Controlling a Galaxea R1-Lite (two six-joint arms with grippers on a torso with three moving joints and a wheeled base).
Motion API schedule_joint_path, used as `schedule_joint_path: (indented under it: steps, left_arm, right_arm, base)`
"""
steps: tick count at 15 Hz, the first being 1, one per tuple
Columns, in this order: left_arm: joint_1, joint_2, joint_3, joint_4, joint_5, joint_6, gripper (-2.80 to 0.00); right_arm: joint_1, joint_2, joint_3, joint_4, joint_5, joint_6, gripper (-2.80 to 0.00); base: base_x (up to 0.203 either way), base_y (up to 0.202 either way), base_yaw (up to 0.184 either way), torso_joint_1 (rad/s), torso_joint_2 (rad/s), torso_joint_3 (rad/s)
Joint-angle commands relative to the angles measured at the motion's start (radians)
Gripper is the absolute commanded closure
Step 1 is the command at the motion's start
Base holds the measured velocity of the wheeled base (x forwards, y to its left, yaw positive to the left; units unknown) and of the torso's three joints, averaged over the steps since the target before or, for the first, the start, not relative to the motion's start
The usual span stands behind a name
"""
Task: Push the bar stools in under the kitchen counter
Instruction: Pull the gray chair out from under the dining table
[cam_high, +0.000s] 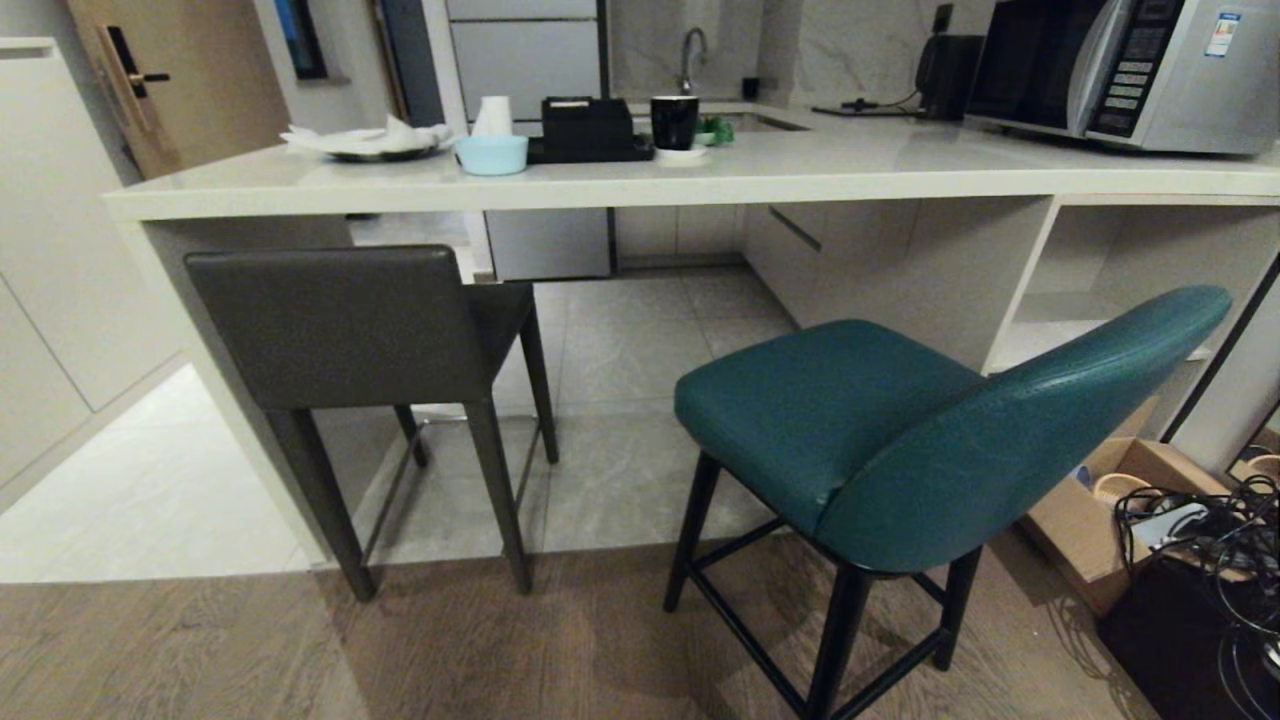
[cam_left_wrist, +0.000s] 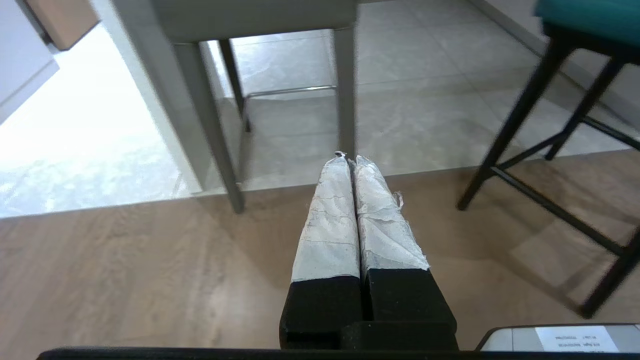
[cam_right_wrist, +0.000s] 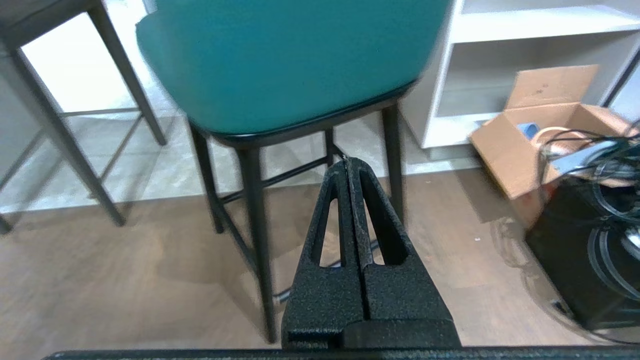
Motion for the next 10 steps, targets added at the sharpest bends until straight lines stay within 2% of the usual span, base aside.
schedule_joint_path:
  steps: [1, 10]
  left_arm:
    - [0.0, 0.0, 0.0, 0.0, 0.0, 0.0, 0.0]
    - [0.0, 0.0, 0.0, 0.0, 0.0, 0.0, 0.0]
  right_arm:
    - [0.001, 0.001, 0.0, -0.001, 0.0, 0.001, 0.0]
    - [0.0, 0.001, 0.0, -0.001, 0.0, 0.001, 0.0]
  base:
    - [0.0, 0.198, 0.0, -0.001, 0.01, 0.006]
    - [0.0, 0.197, -0.001, 0.002, 0.0, 0.004]
